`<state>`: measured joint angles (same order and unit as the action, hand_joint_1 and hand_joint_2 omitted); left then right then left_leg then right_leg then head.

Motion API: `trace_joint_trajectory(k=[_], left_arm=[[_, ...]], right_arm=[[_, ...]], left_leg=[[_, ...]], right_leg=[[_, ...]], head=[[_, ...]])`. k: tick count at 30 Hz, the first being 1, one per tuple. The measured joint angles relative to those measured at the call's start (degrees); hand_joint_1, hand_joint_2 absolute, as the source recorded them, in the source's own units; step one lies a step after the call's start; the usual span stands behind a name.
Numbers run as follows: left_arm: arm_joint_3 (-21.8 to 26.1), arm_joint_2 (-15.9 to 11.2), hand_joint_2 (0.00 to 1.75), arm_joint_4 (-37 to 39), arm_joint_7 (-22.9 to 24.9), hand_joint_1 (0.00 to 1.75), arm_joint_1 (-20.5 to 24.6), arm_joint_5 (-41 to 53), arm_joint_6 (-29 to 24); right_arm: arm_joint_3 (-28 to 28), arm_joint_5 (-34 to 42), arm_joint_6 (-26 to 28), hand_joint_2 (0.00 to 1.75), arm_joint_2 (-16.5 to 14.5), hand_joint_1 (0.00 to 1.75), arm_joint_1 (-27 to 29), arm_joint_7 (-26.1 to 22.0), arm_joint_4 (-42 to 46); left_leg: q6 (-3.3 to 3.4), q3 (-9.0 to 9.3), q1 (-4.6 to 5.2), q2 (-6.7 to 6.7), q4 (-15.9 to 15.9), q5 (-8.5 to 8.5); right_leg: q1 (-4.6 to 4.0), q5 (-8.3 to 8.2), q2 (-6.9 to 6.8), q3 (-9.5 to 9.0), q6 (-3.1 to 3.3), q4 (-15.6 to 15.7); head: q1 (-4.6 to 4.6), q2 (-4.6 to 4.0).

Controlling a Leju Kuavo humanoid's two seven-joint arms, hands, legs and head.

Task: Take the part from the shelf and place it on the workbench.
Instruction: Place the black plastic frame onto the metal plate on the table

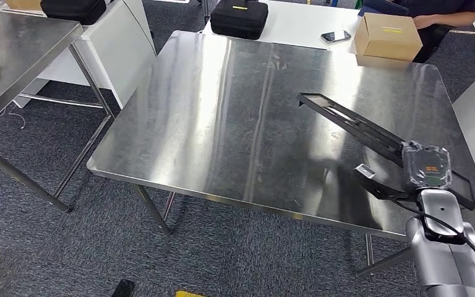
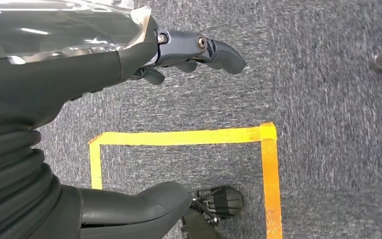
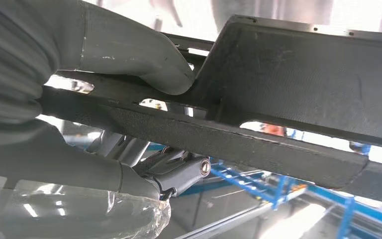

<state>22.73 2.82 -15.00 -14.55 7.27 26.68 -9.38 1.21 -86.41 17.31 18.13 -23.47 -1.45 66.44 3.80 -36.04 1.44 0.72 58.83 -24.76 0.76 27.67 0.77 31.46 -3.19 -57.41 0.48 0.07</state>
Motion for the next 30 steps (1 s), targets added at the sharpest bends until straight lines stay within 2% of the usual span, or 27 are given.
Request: trace_joint_trajectory(k=[10,14,18,23,30], left_arm=[[-0.04,0.27,1.75,-0.12,0.31,0.0,0.54,1.26,0.33],[-0.03,0.38,1.75,-0.12,0.32,0.0,0.64,1.54,0.16],[-0.04,0.51,0.0,-0.12,0.91,0.0,0.67,1.55,0.26],[-0.04,0.62,0.0,-0.12,3.12,0.0,0.71,1.78,0.76],[-0.04,0.63,0.0,-0.12,3.31,0.0,0.71,1.64,1.11]], right_arm=[[-1.54,1.09,0.26,1.75,-2.52,1.75,1.58,-1.46,0.62],[-2.09,1.17,0.77,0.0,-3.16,0.0,2.72,-2.63,1.58],[-2.69,0.92,0.79,0.0,-3.68,0.0,3.03,-3.31,2.25],[-4.14,0.61,0.44,0.0,-4.22,0.0,3.04,-3.64,2.43],[-5.07,0.36,-1.08,0.0,-4.34,0.0,3.37,-3.0,2.44]], left_leg=[[0.0,-0.01,0.0,0.02,0.0,-0.01],[0.0,-0.01,0.0,0.01,0.0,-0.01],[0.0,0.0,0.0,0.0,0.0,-0.01],[0.0,0.0,0.0,-0.02,0.0,0.0],[0.0,0.0,0.0,-0.01,0.0,-0.01]], right_leg=[[0.01,0.01,0.0,0.01,0.01,0.01],[0.01,0.01,0.0,0.01,0.01,0.01],[0.0,0.01,0.0,0.01,0.01,0.0],[0.01,0.01,0.0,0.01,0.01,0.01],[0.01,0.01,0.0,0.02,0.01,0.01]], head=[[0.02,0.0],[0.0,0.0],[0.01,0.0],[0.01,0.0],[0.01,0.0]])
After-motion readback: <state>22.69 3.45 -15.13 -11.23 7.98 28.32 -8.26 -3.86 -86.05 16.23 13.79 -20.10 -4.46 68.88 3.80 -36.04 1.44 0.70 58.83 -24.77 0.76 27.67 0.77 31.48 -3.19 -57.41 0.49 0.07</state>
